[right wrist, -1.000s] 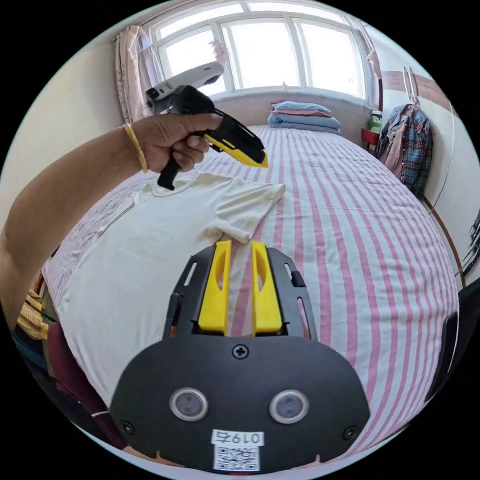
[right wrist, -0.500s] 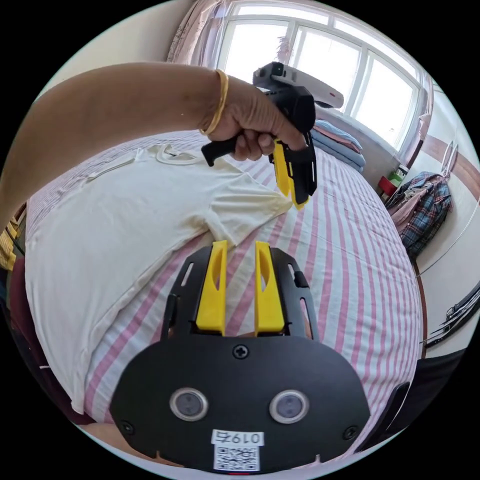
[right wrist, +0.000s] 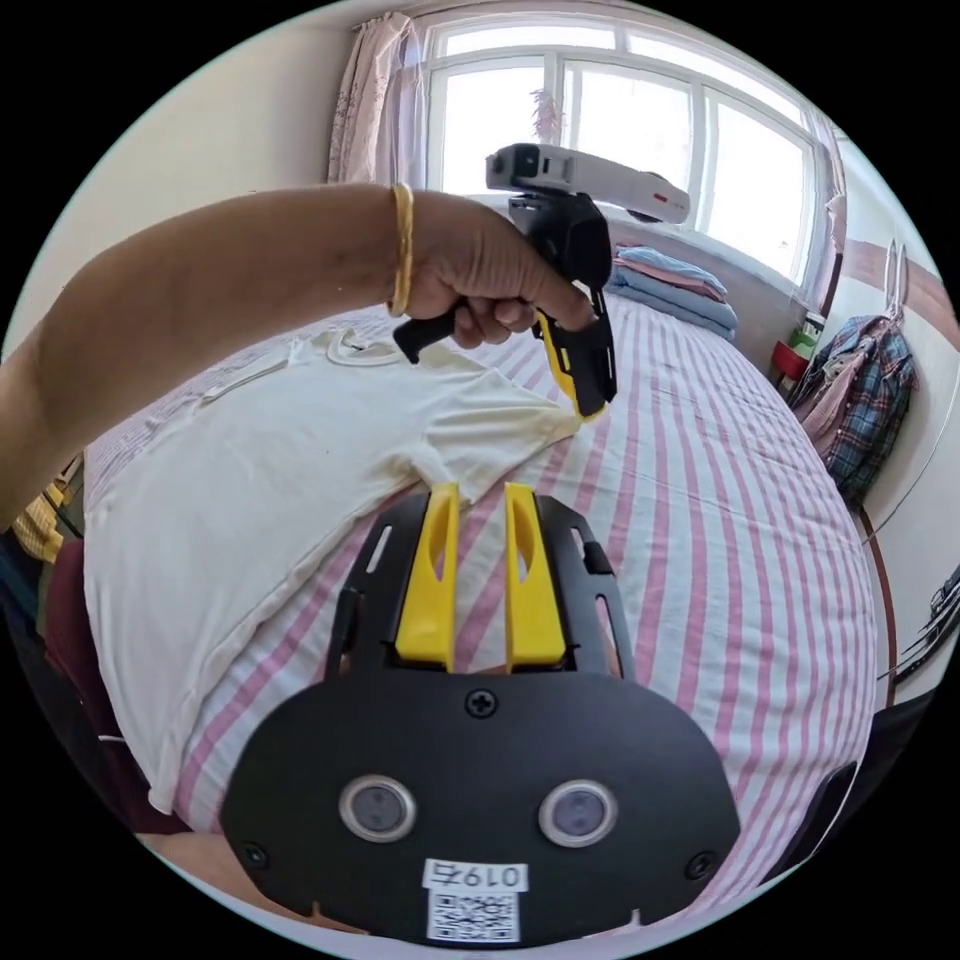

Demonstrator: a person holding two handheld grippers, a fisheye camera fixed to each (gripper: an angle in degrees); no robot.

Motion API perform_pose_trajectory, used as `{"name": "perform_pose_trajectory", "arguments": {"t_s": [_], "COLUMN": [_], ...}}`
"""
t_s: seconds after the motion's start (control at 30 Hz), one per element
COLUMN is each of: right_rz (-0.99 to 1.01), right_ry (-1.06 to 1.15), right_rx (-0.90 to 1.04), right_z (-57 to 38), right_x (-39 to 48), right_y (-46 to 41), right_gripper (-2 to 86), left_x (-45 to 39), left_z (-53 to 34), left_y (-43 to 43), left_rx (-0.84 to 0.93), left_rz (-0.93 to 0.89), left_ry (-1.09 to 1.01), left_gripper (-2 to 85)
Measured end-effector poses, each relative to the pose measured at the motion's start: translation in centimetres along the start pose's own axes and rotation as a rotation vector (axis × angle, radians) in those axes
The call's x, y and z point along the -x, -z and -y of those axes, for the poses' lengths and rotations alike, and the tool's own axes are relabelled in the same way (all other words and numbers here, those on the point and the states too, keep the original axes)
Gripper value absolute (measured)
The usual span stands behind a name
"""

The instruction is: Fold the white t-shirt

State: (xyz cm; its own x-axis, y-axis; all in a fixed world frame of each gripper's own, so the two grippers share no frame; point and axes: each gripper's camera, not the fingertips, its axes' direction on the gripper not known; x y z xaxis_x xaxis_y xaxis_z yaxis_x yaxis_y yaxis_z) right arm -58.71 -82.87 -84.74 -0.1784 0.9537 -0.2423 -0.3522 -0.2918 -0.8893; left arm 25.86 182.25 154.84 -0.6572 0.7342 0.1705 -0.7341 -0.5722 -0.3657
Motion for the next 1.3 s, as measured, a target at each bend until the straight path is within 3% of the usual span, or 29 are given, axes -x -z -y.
{"name": "perform_pose_trajectory", "arguments": {"t_s": [0.1,0.23,0.63,0.8,0.9,1.17,1.23,1.3], "right_rz": [-0.008,-0.023,-0.056,-0.049,-0.043,-0.224,-0.36,-0.375], "right_ry": [0.005,0.043,0.134,0.11,0.203,0.389,0.392,0.431], "right_rx": [0.014,0.036,0.111,0.075,0.055,0.149,0.123,0.131], "right_z": [0.5,1.3,4.6,5.8,6.6,9.4,10.1,10.6], "right_x": [0.1,1.1,5.5,6.9,9.5,18.2,20.6,22.3], "right_y": [-0.5,-1.0,-1.8,-0.6,0.4,-0.4,-0.4,-0.3], "right_gripper": [7.3,7.6,8.6,8.5,9.5,7.8,1.1,-0.1], "left_x": [-1.2,-3.8,-1.9,0.8,2.7,7.7,9.0,10.5], "left_z": [1.5,3.7,6.4,5.7,4.8,2.1,1.3,0.4], "left_y": [-0.7,-3.1,-6.6,-7.2,-7.8,-8.9,-9.1,-9.3], "left_rx": [0.043,0.11,0.14,0.112,0.088,0.072,0.067,0.058], "left_rz": [-0.018,0.142,0.062,0.004,-0.009,-0.06,-0.074,-0.095], "left_ry": [0.012,-0.002,0.053,0.087,0.115,0.118,0.125,0.134], "left_gripper": [7.3,6.8,4.2,2.4,1.7,1.2,1.2,1.3]}}
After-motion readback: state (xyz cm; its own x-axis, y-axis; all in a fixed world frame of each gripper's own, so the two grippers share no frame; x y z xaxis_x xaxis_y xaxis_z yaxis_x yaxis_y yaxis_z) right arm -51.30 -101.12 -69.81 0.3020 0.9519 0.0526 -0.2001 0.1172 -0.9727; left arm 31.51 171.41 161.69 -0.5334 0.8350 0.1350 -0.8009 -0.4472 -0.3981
